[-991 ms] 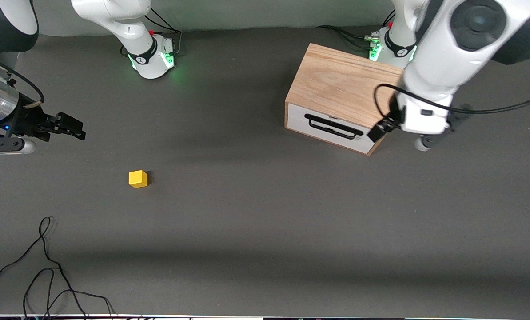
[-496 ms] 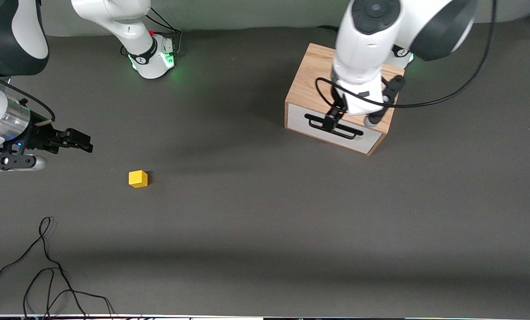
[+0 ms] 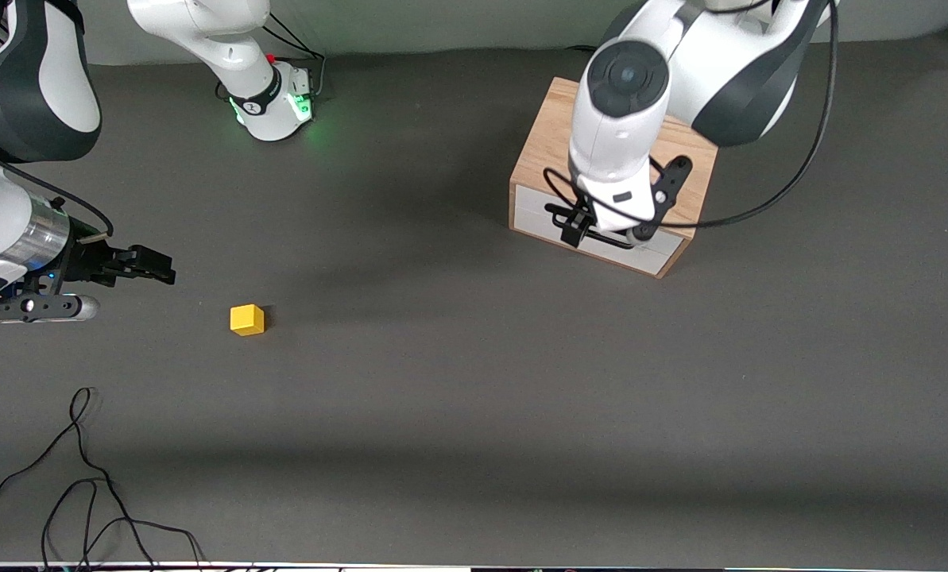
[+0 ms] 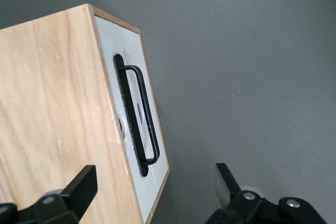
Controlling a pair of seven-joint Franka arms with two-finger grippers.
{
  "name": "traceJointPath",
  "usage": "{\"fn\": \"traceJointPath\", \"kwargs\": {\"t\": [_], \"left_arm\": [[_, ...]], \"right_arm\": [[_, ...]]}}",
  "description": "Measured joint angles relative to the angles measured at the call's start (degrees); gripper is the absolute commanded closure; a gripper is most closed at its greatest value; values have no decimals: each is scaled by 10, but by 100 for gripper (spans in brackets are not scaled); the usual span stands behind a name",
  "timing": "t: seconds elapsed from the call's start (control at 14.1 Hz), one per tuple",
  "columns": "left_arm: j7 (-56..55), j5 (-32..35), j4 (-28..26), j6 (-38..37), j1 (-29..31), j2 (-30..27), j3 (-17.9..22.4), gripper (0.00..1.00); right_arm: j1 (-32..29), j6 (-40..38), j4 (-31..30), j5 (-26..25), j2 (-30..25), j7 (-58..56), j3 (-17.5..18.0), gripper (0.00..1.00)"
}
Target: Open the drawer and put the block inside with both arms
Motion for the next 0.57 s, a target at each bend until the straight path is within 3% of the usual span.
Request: {"fn": "traceJointPath", "kwargs": {"t": [0.21,0.57], "left_arm": [[0,0,-13,38,2,32,2,0],[14,1,-72,84,13,38,6,0]], "right_arm": [[0,3,0,0,1,0,0,0],[0,18,-13,0,2,0,-1,0]]}}
